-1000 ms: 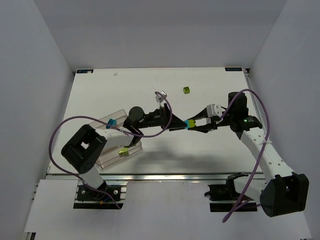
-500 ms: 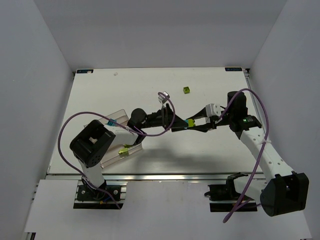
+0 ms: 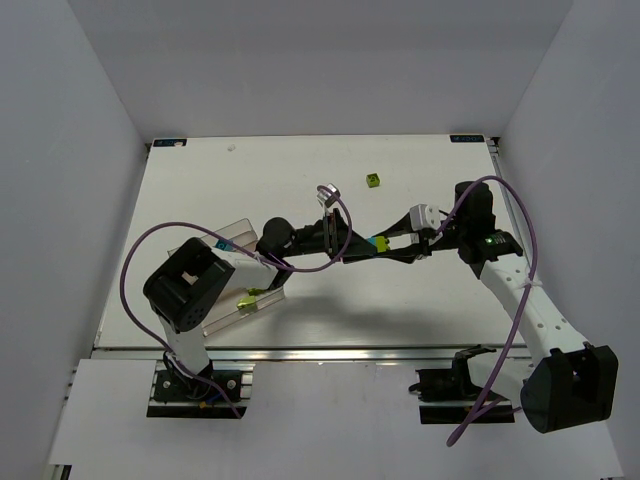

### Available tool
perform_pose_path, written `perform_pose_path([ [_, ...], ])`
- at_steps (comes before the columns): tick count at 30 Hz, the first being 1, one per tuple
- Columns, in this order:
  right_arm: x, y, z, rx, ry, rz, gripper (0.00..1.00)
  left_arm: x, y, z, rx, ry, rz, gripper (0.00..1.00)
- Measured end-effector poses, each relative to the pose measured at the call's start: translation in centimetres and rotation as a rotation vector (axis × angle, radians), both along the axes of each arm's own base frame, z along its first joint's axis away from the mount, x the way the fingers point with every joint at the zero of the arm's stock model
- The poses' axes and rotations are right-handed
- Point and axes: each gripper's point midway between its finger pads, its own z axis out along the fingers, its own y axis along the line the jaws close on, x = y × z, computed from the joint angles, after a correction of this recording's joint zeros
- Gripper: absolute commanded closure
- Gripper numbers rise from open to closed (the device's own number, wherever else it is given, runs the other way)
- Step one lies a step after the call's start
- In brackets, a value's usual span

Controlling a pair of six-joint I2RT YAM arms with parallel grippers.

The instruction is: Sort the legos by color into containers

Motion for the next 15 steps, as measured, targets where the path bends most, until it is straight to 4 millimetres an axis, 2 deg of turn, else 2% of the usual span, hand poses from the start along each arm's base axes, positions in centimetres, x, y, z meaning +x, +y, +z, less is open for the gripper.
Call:
perform_pose_path([
  [5, 0.08, -0.01, -0.02, -0.002, 0.006, -0.006, 1.00, 0.06, 0.03, -0.04, 0.001, 0.013, -0.002, 0.46],
  [15, 0.13, -0.02, -0.02, -0.004, 0.007, -0.008, 1.00, 0.33, 0.15, -0.13, 0.004, 0.030, 0.000, 0.45],
])
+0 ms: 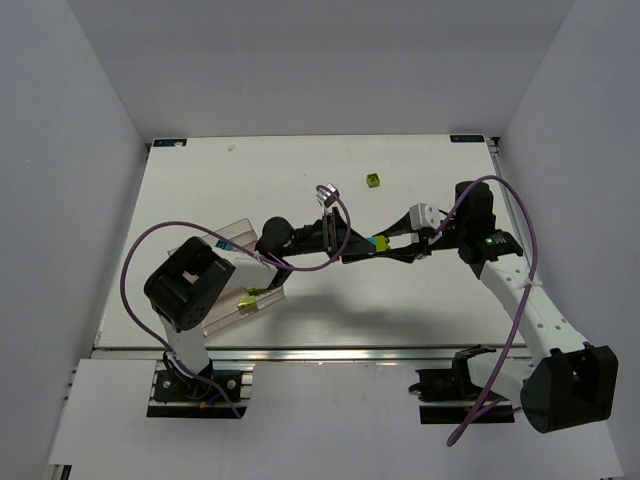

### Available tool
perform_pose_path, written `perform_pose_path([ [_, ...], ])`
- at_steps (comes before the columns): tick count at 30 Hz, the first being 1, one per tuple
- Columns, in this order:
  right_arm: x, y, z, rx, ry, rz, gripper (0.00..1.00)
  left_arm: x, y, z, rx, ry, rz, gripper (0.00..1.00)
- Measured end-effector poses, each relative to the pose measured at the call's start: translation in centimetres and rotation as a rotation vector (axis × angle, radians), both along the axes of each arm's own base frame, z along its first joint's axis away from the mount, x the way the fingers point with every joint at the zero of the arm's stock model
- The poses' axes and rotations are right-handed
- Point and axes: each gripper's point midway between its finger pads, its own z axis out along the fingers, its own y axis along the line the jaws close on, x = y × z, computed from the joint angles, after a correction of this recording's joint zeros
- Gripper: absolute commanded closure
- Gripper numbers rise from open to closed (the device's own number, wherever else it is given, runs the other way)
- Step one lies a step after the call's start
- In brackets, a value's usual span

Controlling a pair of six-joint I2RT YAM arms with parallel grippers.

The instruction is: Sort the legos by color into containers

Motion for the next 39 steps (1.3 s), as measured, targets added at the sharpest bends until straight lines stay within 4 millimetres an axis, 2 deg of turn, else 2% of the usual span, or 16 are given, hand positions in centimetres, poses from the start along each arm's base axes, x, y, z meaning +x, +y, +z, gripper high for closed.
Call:
perform_pose_path([
  [9, 0.02, -0.02, -0.02, -0.001, 0.004, -0.003, 1.00, 0.07, 0.08, 0.07, -0.001, -0.001, -0.006, 0.59],
  [12, 0.01, -0.01, -0.02, -0.001, 0.006, -0.002, 1.00, 0.06, 0.04, 0.12, -0.001, -0.003, -0.010, 0.69],
  [13, 0.02, -0.03, -0.01, -0.001, 0.006, -0.002, 1.00, 0.07, 0.02, 0.14, -0.002, -0.004, -0.012, 0.75],
  [15, 0.06, -0.05, -0.01, -0.001, 0.005, -0.004, 1.00, 0.15, -0.06, 0.07, -0.001, -0.003, -0.016, 0.82],
  [16, 0.10, -0.08, -0.05, -0.002, 0.006, -0.006, 0.91, 0.20, -0.07, 0.02, -0.001, 0.000, -0.017, 0.87],
  [19, 0.11, -0.12, -0.14, -0.002, 0.008, -0.008, 0.73, 0.16, -0.08, -0.01, 0.000, 0.005, -0.022, 0.91],
  [20, 0.10, -0.12, -0.17, -0.002, 0.009, -0.008, 0.71, 0.16, -0.08, -0.01, 0.000, 0.006, -0.023, 0.94],
  [26, 0.09, -0.12, -0.17, -0.002, 0.010, -0.008, 0.54, 0.13, -0.06, -0.03, 0.001, 0.008, -0.025, 0.99],
  [29, 0.16, -0.14, -0.23, -0.005, 0.008, -0.011, 0.50, 0.14, -0.06, -0.01, 0.001, 0.013, -0.026, 1.00],
  [32, 0.25, -0.15, -0.30, -0.008, 0.005, -0.016, 0.40, 0.25, 0.01, 0.01, 0.001, 0.019, -0.025, 1.00],
  [35, 0.30, -0.16, -0.38, -0.011, 0.005, -0.020, 0.41, 0.26, 0.02, 0.01, 0.001, 0.019, -0.025, 1.00],
  [39, 0.31, -0.17, -0.45, -0.014, 0.005, -0.022, 0.50, 0.43, 0.12, 0.01, 0.001, 0.019, -0.021, 1.00],
])
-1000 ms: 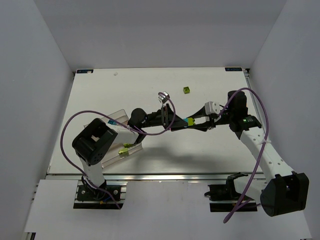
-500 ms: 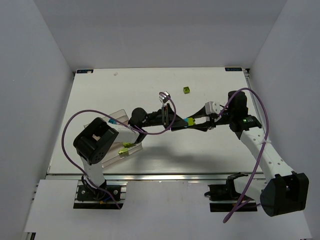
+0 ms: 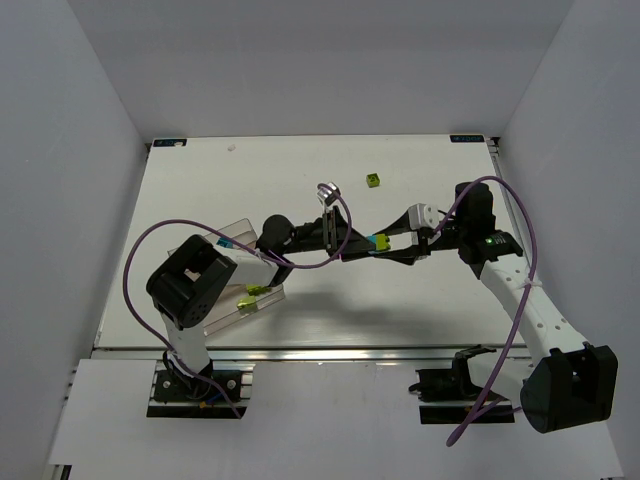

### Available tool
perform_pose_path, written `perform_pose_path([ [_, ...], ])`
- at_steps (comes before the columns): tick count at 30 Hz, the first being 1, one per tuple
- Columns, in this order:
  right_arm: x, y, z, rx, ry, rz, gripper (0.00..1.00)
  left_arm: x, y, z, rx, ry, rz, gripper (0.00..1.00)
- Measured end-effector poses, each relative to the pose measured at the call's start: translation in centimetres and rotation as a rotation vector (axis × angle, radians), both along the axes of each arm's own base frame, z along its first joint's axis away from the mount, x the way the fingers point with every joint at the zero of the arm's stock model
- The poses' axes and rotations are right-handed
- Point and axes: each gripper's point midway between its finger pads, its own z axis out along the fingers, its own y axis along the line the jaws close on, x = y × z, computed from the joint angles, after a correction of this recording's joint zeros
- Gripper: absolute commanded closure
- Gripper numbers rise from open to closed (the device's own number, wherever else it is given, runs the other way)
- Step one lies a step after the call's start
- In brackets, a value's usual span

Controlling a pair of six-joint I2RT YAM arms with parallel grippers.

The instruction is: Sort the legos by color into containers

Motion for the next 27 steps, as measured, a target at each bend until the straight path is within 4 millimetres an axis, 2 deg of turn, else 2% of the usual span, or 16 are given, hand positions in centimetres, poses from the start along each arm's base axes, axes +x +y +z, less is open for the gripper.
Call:
perform_pose_path([
  [4, 0.10, -0.03, -0.08, -0.004, 0.001, -0.006, 0.52, 0.25, 0.20, -0.04, 0.002, -0.001, 0.004, 1.00],
  [12, 0.18, -0.13, -0.28, -0.016, 0.005, -0.017, 0.48, 0.59, 0.70, -0.54, 0.013, 0.006, 0.010, 1.00],
  [23, 0.32, -0.13, 0.14, -0.016, -0.007, -0.020, 0.53, 0.64, 0.81, -0.57, 0.015, 0.005, 0.008, 1.00],
  [27, 0.28, -0.13, 0.13, -0.016, -0.005, -0.019, 0.48, 0.61, 0.83, -0.58, 0.016, 0.004, 0.006, 1.00],
])
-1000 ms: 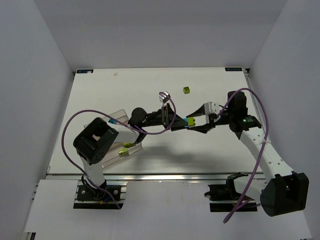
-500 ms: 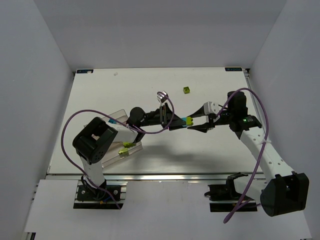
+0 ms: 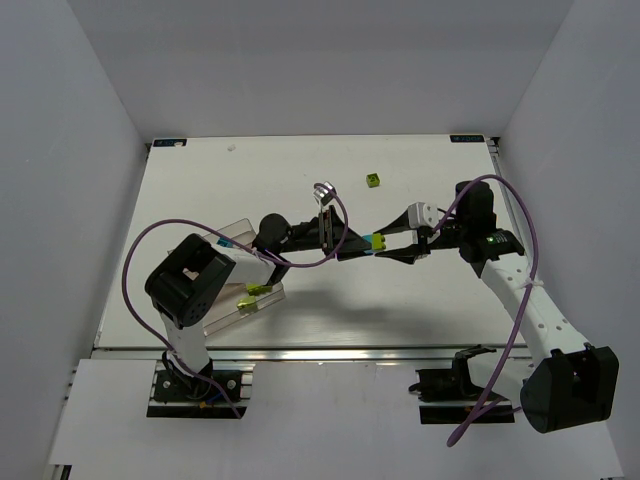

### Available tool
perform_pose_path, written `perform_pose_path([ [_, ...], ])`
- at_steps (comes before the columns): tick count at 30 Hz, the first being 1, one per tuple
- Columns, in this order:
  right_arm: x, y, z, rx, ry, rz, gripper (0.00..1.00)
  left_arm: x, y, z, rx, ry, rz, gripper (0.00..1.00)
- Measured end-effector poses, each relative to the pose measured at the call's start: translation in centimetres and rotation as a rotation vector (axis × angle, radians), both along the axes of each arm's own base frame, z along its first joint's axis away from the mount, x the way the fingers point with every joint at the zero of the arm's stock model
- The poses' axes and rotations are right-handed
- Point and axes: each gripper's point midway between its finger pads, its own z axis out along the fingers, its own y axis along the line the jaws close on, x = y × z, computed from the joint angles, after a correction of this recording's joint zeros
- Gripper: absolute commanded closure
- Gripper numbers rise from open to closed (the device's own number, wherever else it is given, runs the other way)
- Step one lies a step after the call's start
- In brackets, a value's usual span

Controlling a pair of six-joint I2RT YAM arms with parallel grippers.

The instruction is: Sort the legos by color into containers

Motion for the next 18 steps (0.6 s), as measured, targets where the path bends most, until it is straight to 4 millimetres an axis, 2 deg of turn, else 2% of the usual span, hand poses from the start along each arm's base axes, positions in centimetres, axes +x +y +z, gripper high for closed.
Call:
perform_pose_path([
  [6, -0.02, -0.02, -0.05, -0.002, -0.005, 0.001, 0.46, 0.24, 0.19, -0.03, 0.001, -0.001, 0.004, 1.00],
  [10, -0.04, -0.03, -0.12, -0.003, -0.009, 0.002, 0.50, 0.19, 0.25, -0.07, 0.003, -0.004, 0.000, 1.00],
  [15, 0.05, -0.04, -0.03, -0.005, -0.016, 0.000, 0.62, 0.06, 0.26, -0.13, 0.005, -0.009, -0.007, 1.00],
  [18, 0.07, -0.06, -0.05, -0.007, -0.012, -0.003, 0.64, 0.03, 0.27, -0.14, 0.005, -0.015, -0.007, 1.00],
])
